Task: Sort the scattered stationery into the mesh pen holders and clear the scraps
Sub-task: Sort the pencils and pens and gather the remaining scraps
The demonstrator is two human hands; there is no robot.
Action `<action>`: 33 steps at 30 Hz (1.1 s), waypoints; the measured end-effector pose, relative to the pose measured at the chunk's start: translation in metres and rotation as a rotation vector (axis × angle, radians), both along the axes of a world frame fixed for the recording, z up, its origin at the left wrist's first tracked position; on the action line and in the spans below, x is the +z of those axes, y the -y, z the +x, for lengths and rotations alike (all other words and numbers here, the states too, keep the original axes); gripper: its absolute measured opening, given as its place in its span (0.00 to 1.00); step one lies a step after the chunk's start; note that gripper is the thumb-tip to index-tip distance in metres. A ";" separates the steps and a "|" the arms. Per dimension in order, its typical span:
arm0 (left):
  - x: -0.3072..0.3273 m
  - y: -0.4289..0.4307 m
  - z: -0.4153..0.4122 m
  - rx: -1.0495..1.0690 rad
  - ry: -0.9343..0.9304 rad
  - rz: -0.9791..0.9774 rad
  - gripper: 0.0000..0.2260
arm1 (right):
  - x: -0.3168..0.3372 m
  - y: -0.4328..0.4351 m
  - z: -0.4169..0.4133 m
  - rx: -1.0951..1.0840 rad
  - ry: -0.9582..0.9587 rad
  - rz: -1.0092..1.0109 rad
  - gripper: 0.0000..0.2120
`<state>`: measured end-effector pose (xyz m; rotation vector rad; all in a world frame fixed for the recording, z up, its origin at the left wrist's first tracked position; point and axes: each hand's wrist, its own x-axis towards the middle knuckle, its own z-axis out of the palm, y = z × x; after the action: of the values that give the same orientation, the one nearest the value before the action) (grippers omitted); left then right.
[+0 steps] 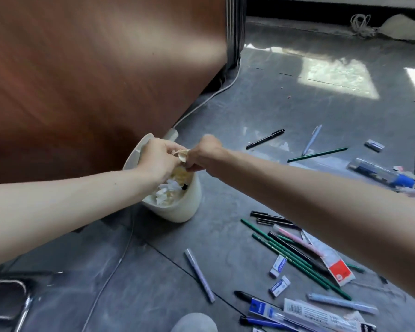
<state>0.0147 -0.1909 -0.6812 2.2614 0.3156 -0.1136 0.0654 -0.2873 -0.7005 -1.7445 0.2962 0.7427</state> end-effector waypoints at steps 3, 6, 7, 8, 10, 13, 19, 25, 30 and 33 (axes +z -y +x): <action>-0.004 -0.009 -0.010 0.054 0.013 0.115 0.05 | -0.006 -0.016 -0.005 0.050 0.030 -0.059 0.12; -0.011 -0.017 -0.014 0.078 0.012 0.300 0.07 | -0.012 -0.026 -0.007 0.100 0.069 -0.095 0.13; -0.014 -0.019 -0.013 0.086 0.002 0.361 0.07 | -0.012 -0.027 -0.007 0.122 0.093 -0.127 0.13; -0.017 -0.021 -0.013 0.096 -0.005 0.402 0.08 | -0.012 -0.027 -0.006 0.147 0.116 -0.150 0.13; -0.023 -0.024 -0.012 0.088 -0.017 0.439 0.10 | -0.011 -0.024 -0.007 0.207 0.173 -0.202 0.13; -0.031 -0.028 -0.013 0.020 -0.089 0.427 0.09 | -0.009 -0.018 -0.010 0.378 0.254 -0.252 0.04; -0.034 -0.036 -0.013 -0.048 -0.138 0.338 0.15 | -0.006 -0.009 -0.017 0.448 0.319 -0.175 0.17; -0.031 -0.026 -0.010 -0.014 -0.050 0.305 0.10 | -0.007 -0.004 -0.019 0.439 0.364 -0.085 0.10; -0.037 -0.012 -0.007 -0.057 0.009 0.285 0.10 | -0.009 0.008 -0.020 0.382 0.524 -0.194 0.06; -0.042 0.011 0.005 -0.098 0.064 0.321 0.15 | -0.008 0.029 -0.017 0.214 0.647 -0.279 0.09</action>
<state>0.0198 -0.2017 -0.7233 2.5936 0.1996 -0.0436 0.0488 -0.3163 -0.7089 -2.2001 -0.2435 0.2558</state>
